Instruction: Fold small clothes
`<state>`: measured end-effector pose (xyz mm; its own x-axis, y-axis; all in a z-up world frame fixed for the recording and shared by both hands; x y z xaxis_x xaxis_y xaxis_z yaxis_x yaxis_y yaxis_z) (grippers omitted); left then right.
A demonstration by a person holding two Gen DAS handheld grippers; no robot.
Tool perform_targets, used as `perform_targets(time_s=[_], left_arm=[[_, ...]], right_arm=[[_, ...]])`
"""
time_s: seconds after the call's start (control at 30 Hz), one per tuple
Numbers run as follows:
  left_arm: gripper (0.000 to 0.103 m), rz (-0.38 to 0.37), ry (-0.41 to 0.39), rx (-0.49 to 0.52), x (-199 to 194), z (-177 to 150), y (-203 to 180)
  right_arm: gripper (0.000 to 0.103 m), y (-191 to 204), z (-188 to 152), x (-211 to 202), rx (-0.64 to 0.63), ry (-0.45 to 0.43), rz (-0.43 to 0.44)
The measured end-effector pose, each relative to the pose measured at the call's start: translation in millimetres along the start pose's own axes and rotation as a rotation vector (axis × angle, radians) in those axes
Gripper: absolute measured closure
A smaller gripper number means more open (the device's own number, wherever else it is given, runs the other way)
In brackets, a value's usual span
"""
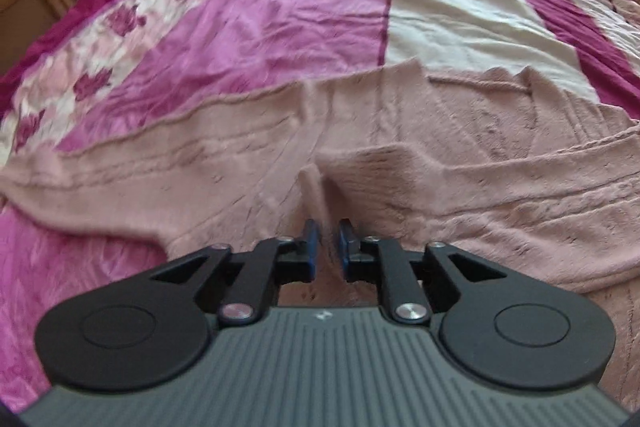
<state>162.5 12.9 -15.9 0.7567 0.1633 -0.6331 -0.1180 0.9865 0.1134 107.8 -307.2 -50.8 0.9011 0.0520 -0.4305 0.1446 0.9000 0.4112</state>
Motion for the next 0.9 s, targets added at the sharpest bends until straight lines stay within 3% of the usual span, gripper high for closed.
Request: perform_targets(time_s=[0.07,0.17,0.4,0.67,0.8,0.9], left_arm=[[0.069,0.025,0.002,-0.008,-2,0,6],[0.06,0.061,-0.011,-0.019,-8,3,18],[0.055,0.063,-0.024,-0.1,-14,15,43],[0.055,-0.08,0.01,-0.182,5,15,38],[0.055,-0.129,0.031,-0.21,19,10,31],[0.061,-0.18,0.057,-0.25,30,5,28]], right_arm=[[0.033,0,0,0,-0.001,0.0,0.0],[0.033,0,0,0,-0.002,0.0,-0.001],[0.033,0,0,0,-0.006,-0.003,-0.006],[0.033,7,13,-24,-0.016,-0.061,-0.066],[0.033,27,18,-43,-0.05,-0.088,-0.039],[0.033,44,9,-41,-0.087,-0.048,-0.013]])
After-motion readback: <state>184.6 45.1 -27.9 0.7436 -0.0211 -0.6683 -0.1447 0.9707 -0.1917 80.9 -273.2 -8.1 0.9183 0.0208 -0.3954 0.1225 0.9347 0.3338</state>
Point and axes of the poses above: each gripper's, at about its wrist camera, not at the fingertips, and x roughly the way its jaws point, y to its left, z to its top, the point moved 8 cm from there along x, roughly the way its jaws point, and after that the axes turned 8 degrees about -y, right-handed, at the moved point
